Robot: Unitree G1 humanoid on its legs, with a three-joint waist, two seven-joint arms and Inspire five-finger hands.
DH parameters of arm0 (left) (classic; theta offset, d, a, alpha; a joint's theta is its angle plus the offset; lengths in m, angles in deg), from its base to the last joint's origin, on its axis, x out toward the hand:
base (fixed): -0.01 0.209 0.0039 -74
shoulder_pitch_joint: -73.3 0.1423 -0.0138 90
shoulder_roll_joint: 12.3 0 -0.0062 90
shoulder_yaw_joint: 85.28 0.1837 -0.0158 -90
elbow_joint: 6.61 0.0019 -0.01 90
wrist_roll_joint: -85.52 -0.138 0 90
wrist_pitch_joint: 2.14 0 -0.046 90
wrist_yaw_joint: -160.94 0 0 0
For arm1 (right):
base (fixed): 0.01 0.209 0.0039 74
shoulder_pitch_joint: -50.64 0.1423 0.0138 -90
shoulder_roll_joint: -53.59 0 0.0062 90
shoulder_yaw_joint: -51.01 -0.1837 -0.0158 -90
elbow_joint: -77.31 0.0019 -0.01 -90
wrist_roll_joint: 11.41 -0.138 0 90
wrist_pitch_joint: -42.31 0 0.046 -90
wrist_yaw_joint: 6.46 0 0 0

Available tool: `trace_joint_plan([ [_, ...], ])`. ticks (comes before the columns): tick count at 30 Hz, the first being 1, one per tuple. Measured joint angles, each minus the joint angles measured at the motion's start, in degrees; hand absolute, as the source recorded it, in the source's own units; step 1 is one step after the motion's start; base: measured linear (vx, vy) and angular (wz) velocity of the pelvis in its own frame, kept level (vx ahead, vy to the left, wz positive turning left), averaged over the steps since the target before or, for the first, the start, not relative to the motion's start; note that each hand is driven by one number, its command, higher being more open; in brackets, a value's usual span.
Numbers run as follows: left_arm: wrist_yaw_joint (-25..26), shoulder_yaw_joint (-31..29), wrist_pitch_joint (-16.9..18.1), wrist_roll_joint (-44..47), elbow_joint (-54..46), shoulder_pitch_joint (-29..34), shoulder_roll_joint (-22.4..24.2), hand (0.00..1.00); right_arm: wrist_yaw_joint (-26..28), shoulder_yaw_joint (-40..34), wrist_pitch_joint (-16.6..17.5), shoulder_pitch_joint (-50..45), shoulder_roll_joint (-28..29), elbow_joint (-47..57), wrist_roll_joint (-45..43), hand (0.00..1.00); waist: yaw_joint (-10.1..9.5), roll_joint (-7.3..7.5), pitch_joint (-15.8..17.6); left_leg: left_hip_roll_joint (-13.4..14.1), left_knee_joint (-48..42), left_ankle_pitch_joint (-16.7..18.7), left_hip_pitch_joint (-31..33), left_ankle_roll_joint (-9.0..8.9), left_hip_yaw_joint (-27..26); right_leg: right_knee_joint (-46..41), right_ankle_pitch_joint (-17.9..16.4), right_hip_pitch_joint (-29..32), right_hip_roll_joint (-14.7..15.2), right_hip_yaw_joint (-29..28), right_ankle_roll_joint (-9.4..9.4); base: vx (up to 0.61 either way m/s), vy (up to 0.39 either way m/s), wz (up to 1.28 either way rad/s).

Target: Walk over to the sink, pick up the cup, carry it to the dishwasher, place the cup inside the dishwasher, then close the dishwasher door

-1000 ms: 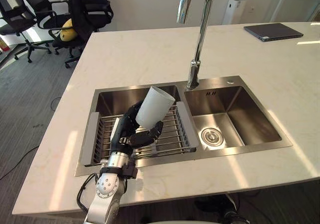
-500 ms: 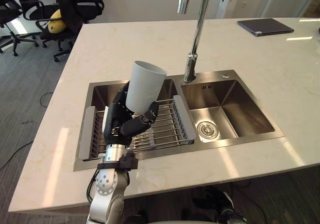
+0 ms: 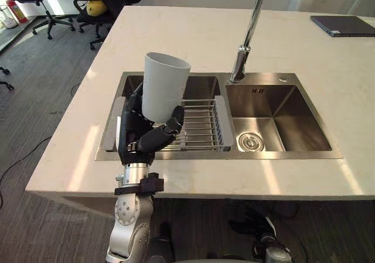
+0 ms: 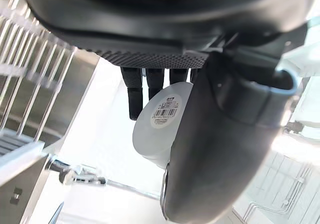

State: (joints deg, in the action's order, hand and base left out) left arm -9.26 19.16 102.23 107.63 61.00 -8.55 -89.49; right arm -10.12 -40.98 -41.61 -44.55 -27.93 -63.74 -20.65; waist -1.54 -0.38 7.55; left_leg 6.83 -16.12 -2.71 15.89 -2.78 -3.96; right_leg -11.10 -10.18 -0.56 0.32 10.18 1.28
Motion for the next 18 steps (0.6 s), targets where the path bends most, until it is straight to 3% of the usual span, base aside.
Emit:
trace_joint_plan([
  [2,-0.37,2.31,0.00,0.43,0.04,-0.13,-0.27,0.30,-0.32,-0.01,0.00,-0.64,-0.29,0.14,-0.28,0.90,0.27,0.34,0.21,0.06,-7.19,5.04,-0.55,0.50,-0.45,-0.44,0.15,0.47,1.05,1.76,0.11,-0.19,-0.028,0.51],
  [4,-1.17,5.07,0.00,0.46,0.20,-0.82,-0.20,0.30,-0.30,0.03,0.08,-2.25,-0.25,0.75,-0.37,0.90,1.52,-0.35,-0.40,1.31,-9.70,9.65,-4.41,0.07,-1.41,0.20,0.96,0.73,2.41,4.96,-0.48,-0.17,0.043,0.78],
  [6,-1.32,6.33,0.02,0.48,0.34,-1.21,-0.02,0.30,-0.28,0.01,0.12,-2.91,-0.24,0.81,-0.40,0.90,1.98,-0.89,-0.76,1.36,-6.04,10.42,-8.04,-0.63,-1.74,1.11,1.70,0.79,2.79,6.04,-1.16,-0.10,0.105,0.62],
  [8,-1.42,7.57,0.00,0.45,0.97,-2.23,0.39,0.30,-0.26,0.00,0.16,-3.42,-0.28,0.98,-0.40,0.90,2.53,-3.40,-2.42,1.19,6.95,10.13,-13.20,-1.76,-1.63,2.66,3.17,1.74,2.52,7.91,-2.50,-0.08,0.192,0.47],
  [9,-1.32,7.43,0.02,0.43,2.17,-3.25,-0.28,0.30,-0.24,0.16,0.13,-3.42,0.68,1.07,-0.44,0.90,2.28,-2.56,-2.18,0.24,8.33,8.86,-13.65,-1.46,-1.71,2.89,4.04,1.73,3.59,7.86,-3.27,-0.05,0.171,0.20],
  [12,-0.96,6.32,-0.09,0.43,4.27,-3.18,-1.16,0.30,0.14,0.17,0.16,-3.40,2.97,1.56,-0.42,0.90,2.26,-1.10,-2.82,-1.50,7.14,9.32,-13.66,-0.56,-1.79,3.28,5.02,0.99,4.96,7.50,-4.59,-0.04,0.171,0.04],
  [18,-0.98,6.19,-0.17,0.41,4.56,-3.13,-1.26,0.30,0.13,0.14,0.22,-2.59,3.17,2.04,-0.34,0.90,1.84,-0.38,-3.21,-3.80,5.86,9.94,-13.27,1.47,-1.48,2.07,5.50,0.75,7.28,7.10,-5.45,-0.08,0.105,0.04],
])
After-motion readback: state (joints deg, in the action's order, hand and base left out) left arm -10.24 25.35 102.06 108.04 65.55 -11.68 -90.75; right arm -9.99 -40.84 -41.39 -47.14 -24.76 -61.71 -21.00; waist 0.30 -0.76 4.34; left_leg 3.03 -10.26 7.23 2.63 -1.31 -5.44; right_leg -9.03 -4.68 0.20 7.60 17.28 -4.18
